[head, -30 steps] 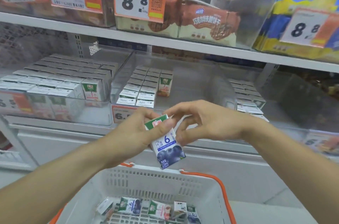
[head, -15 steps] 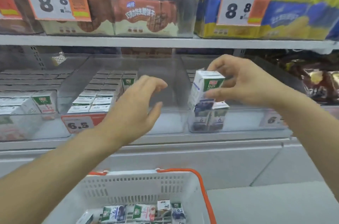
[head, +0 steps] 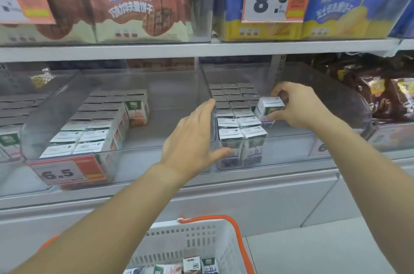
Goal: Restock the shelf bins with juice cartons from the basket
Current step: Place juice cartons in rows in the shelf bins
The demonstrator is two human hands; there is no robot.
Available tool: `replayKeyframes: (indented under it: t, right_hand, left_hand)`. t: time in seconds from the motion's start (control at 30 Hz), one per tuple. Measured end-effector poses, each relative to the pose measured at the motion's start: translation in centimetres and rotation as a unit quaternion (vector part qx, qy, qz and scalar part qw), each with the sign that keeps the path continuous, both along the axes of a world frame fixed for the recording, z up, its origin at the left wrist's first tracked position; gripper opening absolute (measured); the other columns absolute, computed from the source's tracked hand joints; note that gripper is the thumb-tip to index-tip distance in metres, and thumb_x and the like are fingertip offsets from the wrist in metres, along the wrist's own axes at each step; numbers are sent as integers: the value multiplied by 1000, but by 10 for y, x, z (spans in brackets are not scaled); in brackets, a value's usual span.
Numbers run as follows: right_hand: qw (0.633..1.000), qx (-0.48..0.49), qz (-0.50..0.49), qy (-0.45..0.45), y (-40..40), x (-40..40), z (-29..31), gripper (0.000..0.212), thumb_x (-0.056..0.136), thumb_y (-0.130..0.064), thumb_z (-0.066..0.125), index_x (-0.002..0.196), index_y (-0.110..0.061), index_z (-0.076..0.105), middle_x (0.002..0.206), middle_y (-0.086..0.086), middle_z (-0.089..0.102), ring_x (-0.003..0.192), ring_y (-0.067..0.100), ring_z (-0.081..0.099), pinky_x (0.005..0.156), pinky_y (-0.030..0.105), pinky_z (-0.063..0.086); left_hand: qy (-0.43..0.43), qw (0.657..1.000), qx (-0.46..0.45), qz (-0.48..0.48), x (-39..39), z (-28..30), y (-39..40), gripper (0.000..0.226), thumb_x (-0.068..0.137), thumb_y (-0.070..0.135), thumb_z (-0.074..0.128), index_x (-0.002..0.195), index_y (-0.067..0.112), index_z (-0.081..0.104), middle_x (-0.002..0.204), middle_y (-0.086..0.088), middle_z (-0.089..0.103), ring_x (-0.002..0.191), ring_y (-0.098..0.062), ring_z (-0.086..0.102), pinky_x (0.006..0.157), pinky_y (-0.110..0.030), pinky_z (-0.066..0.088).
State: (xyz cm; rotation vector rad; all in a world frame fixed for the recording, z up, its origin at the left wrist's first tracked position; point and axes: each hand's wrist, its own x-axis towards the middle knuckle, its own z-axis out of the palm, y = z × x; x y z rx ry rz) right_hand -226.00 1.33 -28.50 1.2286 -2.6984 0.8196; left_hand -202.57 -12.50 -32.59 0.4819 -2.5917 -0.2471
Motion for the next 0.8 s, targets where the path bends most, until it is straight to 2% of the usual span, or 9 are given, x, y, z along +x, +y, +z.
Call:
replayKeyframes:
  t: [0.07,0.13,0.2,0.4,0.5,0.63,0.73,0.8]
  right_hand:
    - [1000,19,-2,-5,-7,0,-9,50,65,-21,93,102,-19,60,96,4,62,70,9,52,57,20,35]
    - [999,32,-12,-6,-13,1,-13,55,67,-24,92,112,-15,63,100,4,59,80,18,54,69,24,39]
    - [999,28,-28,-14,-17,2,-15,60,67,-24,92,118,-12,62,102,3,57,86,20,54,74,25,40]
    - [997,59,-41,-33,-21,-1,-24,53,67,-21,90,110,-13,60,114,12,63,92,25,55,78,28,41]
    - [997,64,-35,-37,-20,0,-24,49,71,-22,88,111,-14,60,117,12,63,95,25,55,80,29,42]
    - [997,67,-20,-45,-11,0,-19,45,79,-33,82,115,-16,63,111,8,65,93,21,58,79,28,41]
    - [997,80,-20,4,-2,7,-9,52,81,-38,79,124,-16,60,112,5,66,92,19,57,81,28,43]
    - [998,36,-18,53,5,18,0,44,84,-34,76,122,-17,60,112,3,66,90,17,60,85,32,49]
  left_hand:
    - [7,1000,-8,0,0,-2,1,111,77,69,66,156,21,5,163,8,16,142,-17,31,111,-27,30]
    - [17,1000,-20,0,0,-2,1,111,78,69,64,157,21,3,164,9,16,142,-16,31,112,-26,27]
    - [22,999,-29,8,1,-2,1,111,79,69,63,157,21,1,163,9,18,141,-14,30,111,-24,25]
    - [31,996,-76,25,2,-3,2,111,80,74,57,157,17,0,158,4,31,134,-14,39,106,-25,29]
    - [18,993,-117,27,3,-4,1,111,81,77,50,157,13,0,156,3,35,131,-14,43,102,-24,32]
    - [22,989,-141,26,1,-9,-1,112,80,79,48,157,10,4,155,2,37,132,-13,44,101,-24,35]
    - [23,988,-148,24,0,-13,-4,112,81,79,48,157,7,7,155,-1,38,135,-15,42,104,-27,35]
    - [12,988,-152,28,-2,-14,-5,112,81,78,50,156,5,11,153,-4,40,137,-17,41,108,-31,33]
